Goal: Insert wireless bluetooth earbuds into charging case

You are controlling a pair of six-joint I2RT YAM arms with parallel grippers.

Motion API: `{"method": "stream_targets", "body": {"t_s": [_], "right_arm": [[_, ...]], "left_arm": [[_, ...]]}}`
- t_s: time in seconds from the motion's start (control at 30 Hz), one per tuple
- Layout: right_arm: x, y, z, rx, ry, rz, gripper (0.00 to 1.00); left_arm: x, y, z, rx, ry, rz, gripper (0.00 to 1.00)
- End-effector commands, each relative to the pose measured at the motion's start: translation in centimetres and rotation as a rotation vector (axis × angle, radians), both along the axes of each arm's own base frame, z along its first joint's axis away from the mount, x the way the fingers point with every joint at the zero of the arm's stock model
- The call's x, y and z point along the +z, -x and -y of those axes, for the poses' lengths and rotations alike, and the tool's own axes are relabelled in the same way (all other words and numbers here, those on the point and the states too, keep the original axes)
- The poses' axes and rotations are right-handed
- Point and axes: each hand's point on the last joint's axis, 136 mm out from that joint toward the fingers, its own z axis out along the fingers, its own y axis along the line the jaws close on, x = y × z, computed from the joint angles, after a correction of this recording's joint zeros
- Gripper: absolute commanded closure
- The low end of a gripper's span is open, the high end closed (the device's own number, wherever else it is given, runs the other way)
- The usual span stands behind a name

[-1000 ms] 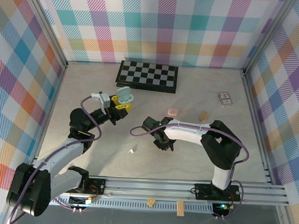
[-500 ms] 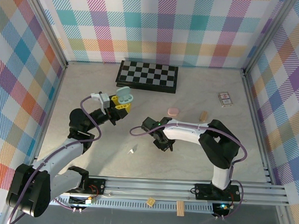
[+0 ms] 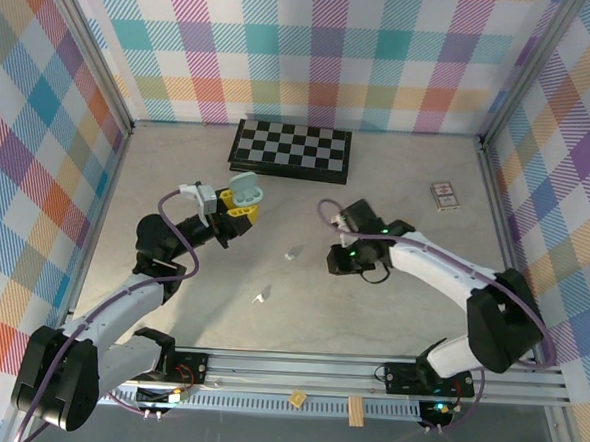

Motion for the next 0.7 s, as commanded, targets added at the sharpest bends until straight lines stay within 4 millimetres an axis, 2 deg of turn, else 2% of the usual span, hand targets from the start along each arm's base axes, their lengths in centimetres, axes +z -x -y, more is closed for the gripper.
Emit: {"method": "stream_targets", "body": {"t_s": [0.0,0.13,0.33,0.53,0.67], "right_arm": [[3.6,0.5,-2.5,-0.033,-0.35,-0.141,0.82],[5.4,0.3,-2.7,-0.054,-0.523,-0.234,0.82],[6.8,-0.6,-3.0,-0.094,-0.684,-0.337,0.83],[7.8,-0.9,-3.6,-0.089,-0.781,-0.416,0.82],[7.7,-1.0,-3.6,-0.105,-0.778,-0.443,0.82]], "left_arm": [[0.5,0.7,0.1,-0.015,-0.01,0.045,0.71],[0.4,1.0,0.6,-0.032,-0.014,0.046,0.71],[-0.3,1.6,1.3,-0.05,-0.031,0.039,0.71],[-0.9,2.2,1.8,-0.057,-0.059,0.038,0.71],[-1.2,2.3,2.0,-0.057,-0.068,0.037,0.71]]}}
